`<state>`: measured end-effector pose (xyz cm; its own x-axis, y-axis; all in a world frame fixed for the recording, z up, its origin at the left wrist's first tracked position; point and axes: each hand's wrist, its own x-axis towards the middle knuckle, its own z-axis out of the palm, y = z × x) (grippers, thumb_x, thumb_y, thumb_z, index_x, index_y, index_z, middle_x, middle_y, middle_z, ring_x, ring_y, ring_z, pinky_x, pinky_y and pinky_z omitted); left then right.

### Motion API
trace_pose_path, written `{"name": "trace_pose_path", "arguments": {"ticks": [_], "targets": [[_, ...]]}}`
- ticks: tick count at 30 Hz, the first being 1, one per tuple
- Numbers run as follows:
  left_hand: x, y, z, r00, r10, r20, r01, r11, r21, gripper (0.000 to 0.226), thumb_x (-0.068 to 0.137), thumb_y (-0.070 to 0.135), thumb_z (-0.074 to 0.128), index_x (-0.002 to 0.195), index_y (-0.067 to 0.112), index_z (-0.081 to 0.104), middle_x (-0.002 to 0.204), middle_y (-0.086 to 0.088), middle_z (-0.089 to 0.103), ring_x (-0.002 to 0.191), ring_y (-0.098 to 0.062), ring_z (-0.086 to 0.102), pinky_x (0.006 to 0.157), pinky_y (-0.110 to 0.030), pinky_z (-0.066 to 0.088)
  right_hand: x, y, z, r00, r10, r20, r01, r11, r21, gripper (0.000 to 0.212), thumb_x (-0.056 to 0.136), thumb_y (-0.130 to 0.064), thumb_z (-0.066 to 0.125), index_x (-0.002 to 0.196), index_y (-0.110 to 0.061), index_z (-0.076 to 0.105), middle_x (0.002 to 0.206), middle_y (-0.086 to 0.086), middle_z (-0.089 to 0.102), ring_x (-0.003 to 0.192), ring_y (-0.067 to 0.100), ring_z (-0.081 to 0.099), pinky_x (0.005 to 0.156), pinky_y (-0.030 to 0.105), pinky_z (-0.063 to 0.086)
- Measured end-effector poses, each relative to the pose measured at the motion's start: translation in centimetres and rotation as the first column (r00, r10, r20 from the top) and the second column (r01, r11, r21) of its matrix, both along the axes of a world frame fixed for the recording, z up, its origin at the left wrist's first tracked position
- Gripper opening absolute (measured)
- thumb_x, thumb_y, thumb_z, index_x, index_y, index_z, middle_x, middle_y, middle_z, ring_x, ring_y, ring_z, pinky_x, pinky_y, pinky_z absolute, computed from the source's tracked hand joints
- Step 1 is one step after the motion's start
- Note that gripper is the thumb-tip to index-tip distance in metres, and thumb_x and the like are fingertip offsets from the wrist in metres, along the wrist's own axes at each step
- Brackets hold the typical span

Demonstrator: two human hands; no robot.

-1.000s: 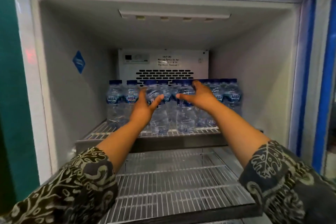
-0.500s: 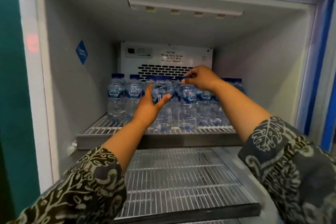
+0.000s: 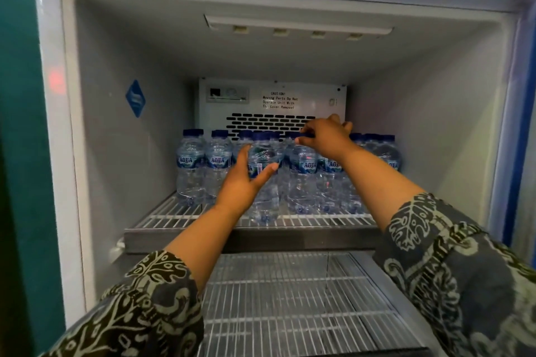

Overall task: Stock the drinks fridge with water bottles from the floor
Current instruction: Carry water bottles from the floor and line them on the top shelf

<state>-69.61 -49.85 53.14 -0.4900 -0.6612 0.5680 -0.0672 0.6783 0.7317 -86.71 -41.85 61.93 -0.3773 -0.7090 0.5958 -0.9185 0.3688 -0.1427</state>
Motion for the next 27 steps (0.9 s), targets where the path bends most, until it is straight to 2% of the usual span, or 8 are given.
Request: {"name": "trace_pose_path", "arguments": {"ticks": [3,7,10,14,19,21,24,27], "targets": [[0.0,0.1,0.1,1.0,-0.012,0.016,0.011,1.0,0.019,0.083,0.085,0.051,0.056,0.149,0.028,0.008,0.155,-0.007,0.025,0.139,-0.03,0.03,0.109,-0.044,0.031,-0.4,0.3,-1.2,0.999,0.025,-0.027,-0.027,0.997,-0.076,0.042,0.09,-0.048,0.052,0.122,-0.022,0.059,0.123,0.007,0.058,0.124,0.031,0.034,0.102,0.047,0.024],[0.0,0.3,0.2,0.997,-0.048,0.055,0.044,0.997,0.058,0.099,0.079,0.037,0.071,0.149,0.03,0.002,0.158,-0.006,0.015,0.142,-0.031,0.023,0.112,-0.045,0.026,-1.0,0.8,-4.0,0.991,0.133,0.031,-0.125,0.975,-0.184,0.05,0.096,-0.045,0.041,0.143,-0.027,0.037,0.144,0.008,0.043,0.138,0.029,0.023,0.108,0.046,0.028],[0.0,0.4,0.2,0.997,-0.039,0.072,0.035,0.998,0.061,0.106,0.075,0.028,0.077,0.149,0.029,0.0,0.158,-0.006,0.013,0.143,-0.03,0.021,0.113,-0.043,0.025,-1.2,1.3,-5.6,0.986,0.162,0.049,-0.147,0.963,-0.224,0.056,0.095,-0.046,0.041,0.147,-0.033,0.024,0.155,0.003,0.026,0.145,0.03,0.007,0.116,0.049,0.018],[0.5,1.0,0.1,0.992,-0.1,0.078,0.093,0.992,0.088,0.103,0.077,0.026,0.076,0.148,0.031,0.001,0.158,-0.006,0.012,0.142,-0.029,0.021,0.113,-0.041,0.025,-1.3,2.1,-6.9,0.973,0.216,0.077,-0.195,0.957,-0.215,0.065,0.092,-0.048,0.047,0.148,-0.039,0.014,0.159,-0.003,0.013,0.147,0.026,-0.006,0.118,0.047,0.008],[1.3,0.6,0.5,0.98,-0.115,0.159,0.079,0.973,0.216,0.092,0.086,0.024,0.066,0.149,0.028,0.001,0.156,-0.013,0.017,0.128,-0.029,0.04,0.099,-0.037,0.043,-1.7,2.4,-7.4,0.959,0.258,0.119,-0.226,0.947,-0.23,0.068,0.091,-0.045,0.052,0.147,-0.041,0.013,0.158,-0.006,0.012,0.146,0.022,-0.009,0.117,0.043,0.007],[1.5,0.3,0.7,0.965,-0.136,0.224,0.068,0.955,0.287,0.088,0.086,0.019,0.065,0.151,0.019,0.004,0.155,-0.015,0.02,0.132,-0.031,0.039,0.101,-0.036,0.041,-1.6,2.4,-7.4,0.963,0.248,0.104,-0.22,0.948,-0.229,0.067,0.091,-0.044,0.052,0.147,-0.041,0.014,0.158,-0.006,0.013,0.147,0.023,-0.008,0.118,0.044,0.008],[1.6,0.0,1.3,0.944,-0.192,0.269,0.083,0.926,0.368,0.092,0.083,0.01,0.068,0.151,0.016,0.005,0.154,-0.016,0.022,0.132,-0.032,0.039,0.096,-0.031,0.042,-1.6,2.3,-7.4,0.964,0.244,0.108,-0.213,0.948,-0.237,0.067,0.091,-0.043,0.052,0.147,-0.04,0.016,0.158,-0.005,0.014,0.147,0.023,-0.008,0.118,0.044,0.008],[0.6,-0.1,1.6,0.957,-0.115,0.266,0.019,0.941,0.339,0.098,0.075,0.015,0.076,0.15,0.015,0.012,0.152,-0.013,0.028,0.13,-0.032,0.042,0.091,-0.034,0.049,-1.6,2.2,-7.4,0.958,0.262,0.118,-0.224,0.939,-0.26,0.067,0.091,-0.042,0.054,0.147,-0.039,0.017,0.158,-0.005,0.014,0.146,0.023,-0.009,0.119,0.044,0.007]]}}
